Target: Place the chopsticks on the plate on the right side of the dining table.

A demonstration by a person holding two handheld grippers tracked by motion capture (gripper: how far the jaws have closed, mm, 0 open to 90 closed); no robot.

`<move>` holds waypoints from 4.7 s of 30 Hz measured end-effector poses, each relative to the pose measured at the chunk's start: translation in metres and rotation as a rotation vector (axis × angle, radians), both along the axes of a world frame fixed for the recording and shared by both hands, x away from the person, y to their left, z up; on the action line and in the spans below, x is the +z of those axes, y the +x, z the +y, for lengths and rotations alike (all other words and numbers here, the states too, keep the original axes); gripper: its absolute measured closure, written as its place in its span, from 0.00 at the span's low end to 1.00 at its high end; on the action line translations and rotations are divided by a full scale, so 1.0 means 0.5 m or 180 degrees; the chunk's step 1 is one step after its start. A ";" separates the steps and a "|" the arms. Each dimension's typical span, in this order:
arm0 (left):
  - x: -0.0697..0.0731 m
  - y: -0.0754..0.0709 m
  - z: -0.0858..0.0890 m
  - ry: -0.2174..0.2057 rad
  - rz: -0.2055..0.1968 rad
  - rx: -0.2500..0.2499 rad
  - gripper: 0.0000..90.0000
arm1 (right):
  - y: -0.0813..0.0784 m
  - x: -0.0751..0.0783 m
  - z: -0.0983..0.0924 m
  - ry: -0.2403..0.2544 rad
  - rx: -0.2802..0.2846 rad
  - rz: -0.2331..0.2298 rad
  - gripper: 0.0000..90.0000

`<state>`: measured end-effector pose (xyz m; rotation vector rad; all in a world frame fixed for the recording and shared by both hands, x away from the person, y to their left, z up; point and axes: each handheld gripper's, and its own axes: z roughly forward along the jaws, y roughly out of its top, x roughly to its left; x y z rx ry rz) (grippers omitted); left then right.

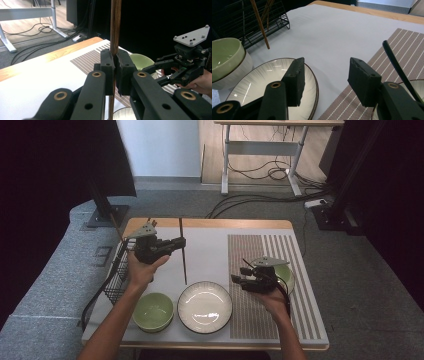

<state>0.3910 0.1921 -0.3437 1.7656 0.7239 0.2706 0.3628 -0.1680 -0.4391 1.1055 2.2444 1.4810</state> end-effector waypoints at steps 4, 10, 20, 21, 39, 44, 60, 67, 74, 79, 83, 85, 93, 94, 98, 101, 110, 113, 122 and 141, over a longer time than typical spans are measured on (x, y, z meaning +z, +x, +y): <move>-0.002 0.002 -0.004 -0.0023 0.0013 -0.0019 0.94 | 0.001 0.001 0.010 -0.0012 0.0049 0.0004 0.53; -0.007 0.002 -0.009 0.0011 0.0023 -0.0038 0.94 | 0.004 0.001 0.023 -0.0024 0.0088 -0.0006 0.53; -0.012 0.003 -0.014 0.0032 0.0045 -0.0055 0.94 | 0.012 0.009 0.061 -0.0023 0.0199 -0.0044 0.53; -0.012 0.003 -0.014 0.0039 0.0047 -0.0055 0.94 | 0.012 0.009 0.061 -0.0023 0.0199 -0.0044 0.53; -0.013 0.004 -0.018 0.0004 0.0076 -0.0072 0.94 | 0.024 0.015 0.094 -0.0018 0.0247 -0.0052 0.54; -0.010 0.004 -0.022 0.0026 0.0070 -0.0073 0.94 | 0.025 0.016 0.102 -0.0025 0.0272 -0.0065 0.54; -0.014 0.003 -0.045 0.0085 0.0071 -0.0133 0.94 | 0.027 0.019 0.108 -0.0024 0.0276 -0.0087 0.54; -0.015 0.004 -0.048 0.0106 0.0081 -0.0134 0.94 | 0.025 0.020 0.107 0.0012 0.0277 -0.0098 0.54; -0.012 0.005 -0.052 0.0121 0.0077 -0.0125 0.94 | 0.023 0.024 0.111 0.0026 0.0306 -0.0121 0.54; -0.015 0.005 -0.055 0.0133 0.0084 -0.0129 0.94 | 0.021 0.026 0.112 0.0036 0.0321 -0.0140 0.54; -0.019 0.004 -0.064 0.0157 0.0105 -0.0158 0.94 | 0.019 0.027 0.114 0.0041 0.0329 -0.0148 0.54; -0.019 0.005 -0.066 0.0152 0.0104 -0.0159 0.94 | 0.018 0.028 0.117 0.0039 0.0337 -0.0150 0.54; -0.017 0.005 -0.065 0.0160 0.0075 -0.0138 0.94 | 0.017 0.030 0.123 0.0026 0.0358 -0.0154 0.54; -0.016 0.005 -0.064 0.0152 0.0075 -0.0134 0.94 | 0.018 0.029 0.125 0.0032 0.0355 -0.0159 0.54; -0.013 0.006 -0.064 0.0140 0.0069 -0.0143 0.95 | 0.018 0.030 0.127 0.0027 0.0361 -0.0162 0.54; -0.008 0.004 -0.067 0.0129 0.0048 -0.0154 0.94 | 0.017 0.032 0.131 0.0026 0.0374 -0.0166 0.54; -0.005 0.001 -0.078 0.0148 0.0031 -0.0194 0.94 | 0.016 0.036 0.135 0.0031 0.0386 -0.0181 0.54; -0.006 0.001 -0.080 0.0141 0.0039 -0.0194 0.94 | 0.015 0.037 0.136 0.0040 0.0383 -0.0184 0.54; -0.012 0.004 -0.087 0.0130 0.0064 -0.0204 0.95 | 0.012 0.043 0.143 0.0072 0.0411 -0.0215 0.54; -0.013 0.003 -0.090 0.0115 0.0079 -0.0227 0.94 | 0.014 0.050 0.171 0.0057 0.0491 -0.0232 0.54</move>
